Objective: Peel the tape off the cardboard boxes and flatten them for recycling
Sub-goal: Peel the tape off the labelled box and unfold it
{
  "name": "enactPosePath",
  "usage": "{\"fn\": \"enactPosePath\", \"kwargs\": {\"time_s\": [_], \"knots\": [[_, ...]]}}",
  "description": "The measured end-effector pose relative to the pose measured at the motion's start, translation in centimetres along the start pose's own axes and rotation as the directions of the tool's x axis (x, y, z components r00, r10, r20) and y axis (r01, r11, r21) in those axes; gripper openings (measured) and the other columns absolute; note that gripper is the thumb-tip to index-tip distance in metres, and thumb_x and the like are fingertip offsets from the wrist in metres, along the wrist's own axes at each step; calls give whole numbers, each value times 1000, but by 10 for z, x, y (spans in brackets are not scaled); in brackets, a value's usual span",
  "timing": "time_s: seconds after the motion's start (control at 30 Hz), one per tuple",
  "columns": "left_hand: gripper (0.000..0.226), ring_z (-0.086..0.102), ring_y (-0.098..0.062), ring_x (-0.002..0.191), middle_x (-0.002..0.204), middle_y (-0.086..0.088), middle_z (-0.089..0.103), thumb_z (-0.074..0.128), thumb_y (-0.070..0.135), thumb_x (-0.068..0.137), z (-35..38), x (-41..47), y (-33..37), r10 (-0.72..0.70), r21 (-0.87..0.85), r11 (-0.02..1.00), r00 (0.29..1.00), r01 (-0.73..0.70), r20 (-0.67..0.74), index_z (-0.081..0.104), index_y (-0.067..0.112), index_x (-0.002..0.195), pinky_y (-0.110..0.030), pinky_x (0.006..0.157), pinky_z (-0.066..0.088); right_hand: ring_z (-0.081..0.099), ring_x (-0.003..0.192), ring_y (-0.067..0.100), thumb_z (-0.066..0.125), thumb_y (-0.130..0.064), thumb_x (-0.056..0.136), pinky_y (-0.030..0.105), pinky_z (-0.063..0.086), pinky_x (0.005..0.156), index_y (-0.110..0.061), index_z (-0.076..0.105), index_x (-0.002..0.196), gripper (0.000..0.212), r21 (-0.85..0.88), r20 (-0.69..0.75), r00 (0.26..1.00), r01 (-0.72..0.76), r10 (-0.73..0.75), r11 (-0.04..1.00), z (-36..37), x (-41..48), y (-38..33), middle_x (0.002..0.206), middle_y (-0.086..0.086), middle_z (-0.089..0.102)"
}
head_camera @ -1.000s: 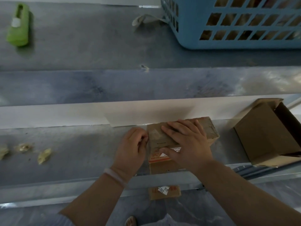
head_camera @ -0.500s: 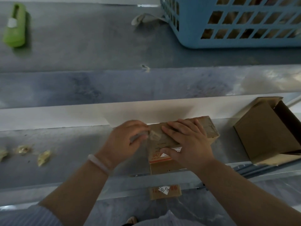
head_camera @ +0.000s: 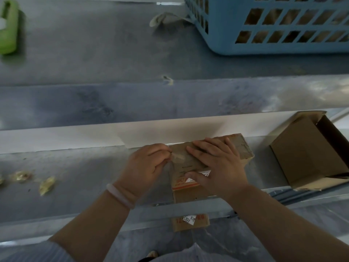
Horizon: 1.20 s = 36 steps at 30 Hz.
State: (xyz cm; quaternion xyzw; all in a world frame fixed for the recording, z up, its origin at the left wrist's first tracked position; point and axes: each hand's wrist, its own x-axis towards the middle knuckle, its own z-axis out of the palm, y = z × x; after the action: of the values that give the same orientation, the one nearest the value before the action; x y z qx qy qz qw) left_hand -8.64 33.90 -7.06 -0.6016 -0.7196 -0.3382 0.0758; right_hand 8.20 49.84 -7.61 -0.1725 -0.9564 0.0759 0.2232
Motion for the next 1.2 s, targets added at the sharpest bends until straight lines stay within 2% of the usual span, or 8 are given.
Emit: {"fn": "enactPosePath", "kwargs": {"time_s": [0.37,0.5,0.6,0.67,0.73,0.83,1.07,1.2], "knots": [[20,56,-22,83,93,-5,61,45,17,92,3,4,2,-11,-38,999,1000,12,25,61,5,87,-32,75,45,49,129,17,53,-76,74,58,31,108,-39,61,127,65,-20,21,1000,-6,6,1000,0,-2,-1,133,-16,58],[7,60,-18,75,82,1,63,48,13,93,-4,20,-2,-144,-124,982,990,142,-5,52,12,88,-35,67,47,46,132,17,54,-74,74,58,30,109,-39,61,129,65,-7,54,999,1,-1,1000,-2,-4,-1,135,-16,56],[15,64,-5,72,77,8,67,57,9,91,-3,32,-10,-247,-203,948,969,246,22,52,22,87,-25,69,51,45,133,17,54,-74,74,58,30,110,-39,59,129,66,-5,75,997,-7,7,1000,-4,-3,-1,136,-16,55],[16,68,-7,73,74,4,70,57,7,91,1,34,-12,-473,-409,783,876,469,97,54,21,83,-26,69,55,45,133,16,54,-74,74,57,29,111,-40,59,130,66,-11,80,997,-13,14,1000,-4,-2,-1,137,-16,55],[15,69,-15,74,71,0,71,55,4,93,8,31,-12,-666,-611,480,715,630,213,56,16,84,-33,64,58,45,133,15,53,-75,74,57,29,111,-41,59,130,65,-12,78,997,-13,14,1000,-5,-3,-2,137,-17,55],[12,70,-15,72,68,0,70,51,4,95,15,27,-10,-757,-719,205,573,664,313,55,11,86,-36,59,58,45,133,15,53,-74,74,57,30,110,-40,59,130,65,-6,67,998,-11,11,1000,-5,-2,-2,136,-17,55],[11,69,-15,56,84,-11,62,44,8,99,18,41,-10,-840,-751,20,418,660,345,50,11,91,-31,50,55,46,132,14,55,-74,73,56,29,110,-41,59,129,65,0,56,998,-11,11,1000,-3,-2,-1,136,-18,55],[13,69,-16,56,86,-13,61,41,4,99,24,34,-3,-878,-827,-63,364,559,312,48,13,92,-30,50,56,47,131,16,54,-74,74,57,30,109,-40,60,129,65,-7,40,999,-2,2,1000,-1,-1,-1,135,-17,56]]}}
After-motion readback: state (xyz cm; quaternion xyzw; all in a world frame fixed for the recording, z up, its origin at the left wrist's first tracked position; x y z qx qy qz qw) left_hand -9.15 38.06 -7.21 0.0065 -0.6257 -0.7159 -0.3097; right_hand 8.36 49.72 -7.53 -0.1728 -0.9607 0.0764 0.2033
